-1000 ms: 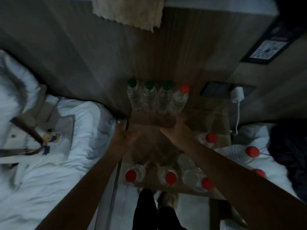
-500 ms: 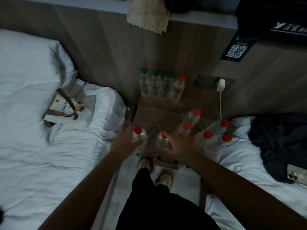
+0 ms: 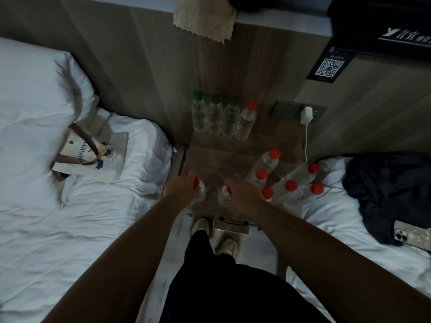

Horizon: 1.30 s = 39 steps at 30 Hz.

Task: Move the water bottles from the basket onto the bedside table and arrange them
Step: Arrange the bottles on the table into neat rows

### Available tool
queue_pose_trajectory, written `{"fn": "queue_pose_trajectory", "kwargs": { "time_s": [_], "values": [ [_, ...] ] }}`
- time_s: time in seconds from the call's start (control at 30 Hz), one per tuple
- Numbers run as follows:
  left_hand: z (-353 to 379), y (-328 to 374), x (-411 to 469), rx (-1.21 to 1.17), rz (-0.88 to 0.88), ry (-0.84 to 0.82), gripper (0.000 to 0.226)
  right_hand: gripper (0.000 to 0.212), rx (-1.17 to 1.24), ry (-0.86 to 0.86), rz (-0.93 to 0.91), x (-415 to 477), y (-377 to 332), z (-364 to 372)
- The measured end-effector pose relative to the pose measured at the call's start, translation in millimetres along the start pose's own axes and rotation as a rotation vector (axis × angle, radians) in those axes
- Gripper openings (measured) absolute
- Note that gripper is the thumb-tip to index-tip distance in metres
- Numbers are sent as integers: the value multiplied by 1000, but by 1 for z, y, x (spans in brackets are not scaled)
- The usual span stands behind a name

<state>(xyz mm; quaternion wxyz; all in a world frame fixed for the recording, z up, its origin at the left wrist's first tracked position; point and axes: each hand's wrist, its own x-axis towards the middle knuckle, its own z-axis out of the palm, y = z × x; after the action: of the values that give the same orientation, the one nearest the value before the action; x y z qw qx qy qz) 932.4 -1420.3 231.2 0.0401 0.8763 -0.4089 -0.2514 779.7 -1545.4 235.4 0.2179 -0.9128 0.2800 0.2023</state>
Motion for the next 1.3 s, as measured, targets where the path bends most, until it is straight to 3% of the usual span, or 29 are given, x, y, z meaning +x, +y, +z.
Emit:
{"fn": "queue_pose_trajectory", "kwargs": {
  "time_s": [0.13,0.6,1.07,1.3],
  "values": [
    [1,-7,5,15,22,-34,38,45,-2,-14,6,8,-3,-8],
    [-21,-26,44,-273,34,-144,24,20,103,-117,114,42,0,-43],
    [-106,-20,140,-445,220,-14,26,19,181,84,223,127,-19,-116],
    [-117,-25,177,-419,155,13,29,17,190,157,262,157,-23,-126]
  ]
}}
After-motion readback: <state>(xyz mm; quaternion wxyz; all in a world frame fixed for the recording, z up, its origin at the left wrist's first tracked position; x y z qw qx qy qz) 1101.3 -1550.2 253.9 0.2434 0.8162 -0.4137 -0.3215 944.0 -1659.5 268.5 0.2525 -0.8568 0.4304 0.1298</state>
